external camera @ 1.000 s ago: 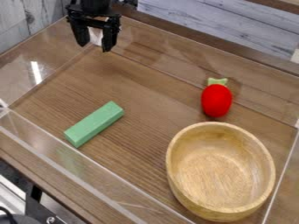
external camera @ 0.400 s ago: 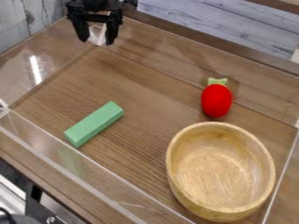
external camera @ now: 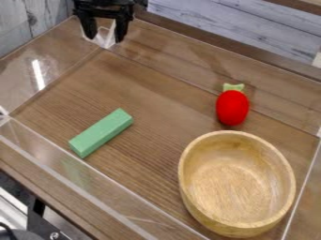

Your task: Move the red object to the right side of the table

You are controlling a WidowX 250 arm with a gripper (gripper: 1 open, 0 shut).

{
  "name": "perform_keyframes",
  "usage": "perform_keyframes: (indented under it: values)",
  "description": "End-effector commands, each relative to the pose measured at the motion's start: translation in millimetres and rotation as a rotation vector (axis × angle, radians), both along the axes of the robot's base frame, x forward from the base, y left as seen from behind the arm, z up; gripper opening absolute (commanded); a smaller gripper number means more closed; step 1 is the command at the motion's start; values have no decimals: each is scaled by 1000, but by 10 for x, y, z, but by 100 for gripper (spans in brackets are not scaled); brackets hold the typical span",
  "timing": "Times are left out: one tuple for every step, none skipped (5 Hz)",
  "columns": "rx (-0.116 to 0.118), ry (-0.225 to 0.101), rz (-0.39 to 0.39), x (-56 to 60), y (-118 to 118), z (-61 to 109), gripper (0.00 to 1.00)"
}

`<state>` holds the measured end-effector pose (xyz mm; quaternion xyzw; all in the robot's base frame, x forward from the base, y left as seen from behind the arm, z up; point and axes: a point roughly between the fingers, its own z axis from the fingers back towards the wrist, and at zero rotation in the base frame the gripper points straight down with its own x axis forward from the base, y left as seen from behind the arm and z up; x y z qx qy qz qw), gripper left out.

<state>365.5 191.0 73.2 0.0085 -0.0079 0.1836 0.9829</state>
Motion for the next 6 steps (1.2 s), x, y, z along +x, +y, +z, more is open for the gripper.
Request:
perform_keyframes:
  values:
    - [37,-38,-18,24,-59,183,100]
    - [41,-36,-39,12,-168,107,0]
    - [35,-53,-62,-21,-278,183,100]
    - [30,-69,-65,-41,-254,282,100]
    - [40,-75,-63,-43,-203,299,100]
    - [49,-84,-73,14,-163,482,100]
